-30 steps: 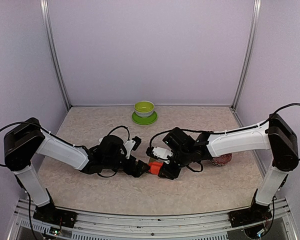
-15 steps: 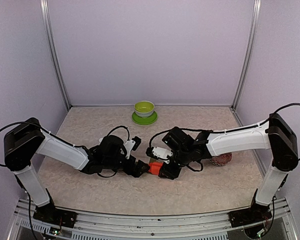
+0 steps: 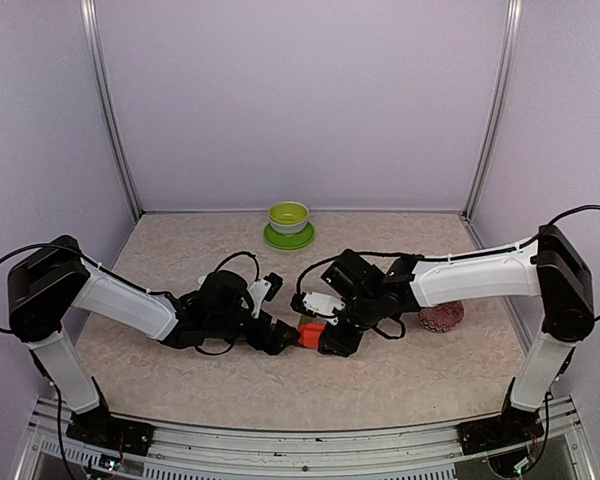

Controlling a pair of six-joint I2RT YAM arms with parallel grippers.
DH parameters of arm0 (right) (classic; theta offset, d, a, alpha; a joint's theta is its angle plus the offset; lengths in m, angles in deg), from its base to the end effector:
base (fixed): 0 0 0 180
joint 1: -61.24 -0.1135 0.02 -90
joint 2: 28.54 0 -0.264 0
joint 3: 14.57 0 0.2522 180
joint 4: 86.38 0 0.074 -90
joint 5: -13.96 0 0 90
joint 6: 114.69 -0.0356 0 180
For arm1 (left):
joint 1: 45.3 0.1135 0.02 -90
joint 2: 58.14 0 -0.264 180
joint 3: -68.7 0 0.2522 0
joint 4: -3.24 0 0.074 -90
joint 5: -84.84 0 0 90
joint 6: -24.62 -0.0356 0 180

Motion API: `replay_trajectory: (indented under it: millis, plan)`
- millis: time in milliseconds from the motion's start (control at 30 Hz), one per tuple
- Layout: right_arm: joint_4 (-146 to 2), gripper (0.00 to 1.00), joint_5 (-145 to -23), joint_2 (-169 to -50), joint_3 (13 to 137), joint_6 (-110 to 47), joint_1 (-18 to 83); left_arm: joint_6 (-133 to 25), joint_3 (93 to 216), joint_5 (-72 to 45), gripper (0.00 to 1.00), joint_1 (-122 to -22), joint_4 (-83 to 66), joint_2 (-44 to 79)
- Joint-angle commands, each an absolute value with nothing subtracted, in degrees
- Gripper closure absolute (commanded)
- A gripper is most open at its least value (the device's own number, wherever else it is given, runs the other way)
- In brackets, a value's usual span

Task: Sort the pills into containers
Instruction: Pour the pill into the compartment of the pill container.

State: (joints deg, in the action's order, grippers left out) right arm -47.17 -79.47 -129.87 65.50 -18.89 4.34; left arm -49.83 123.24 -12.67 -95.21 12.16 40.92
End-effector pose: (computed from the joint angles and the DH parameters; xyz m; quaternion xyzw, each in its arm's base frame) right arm 0.1953 0.3035 0.1856 -0.5094 0.8215 0.1360 0.2173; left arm 0.2091 -0.2557 0.1338 0.2907 0.8391 -0.2956 0.3522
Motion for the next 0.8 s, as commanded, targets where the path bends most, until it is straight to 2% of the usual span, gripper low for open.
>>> replay_trajectory:
  millis: [0, 767]
  plan:
    - [-47.2, 0.95, -80.4, -130.3, 68.1, -18.3, 3.6, -50.7, 124.2, -11.9, 0.02, -95.4, 12.0, 40.8]
    - [-42.5, 0.95, -79.4, -131.9, 72.3, -17.9, 3.2, -50.8, 124.5, -11.9, 0.02, -95.5, 11.8, 41.3]
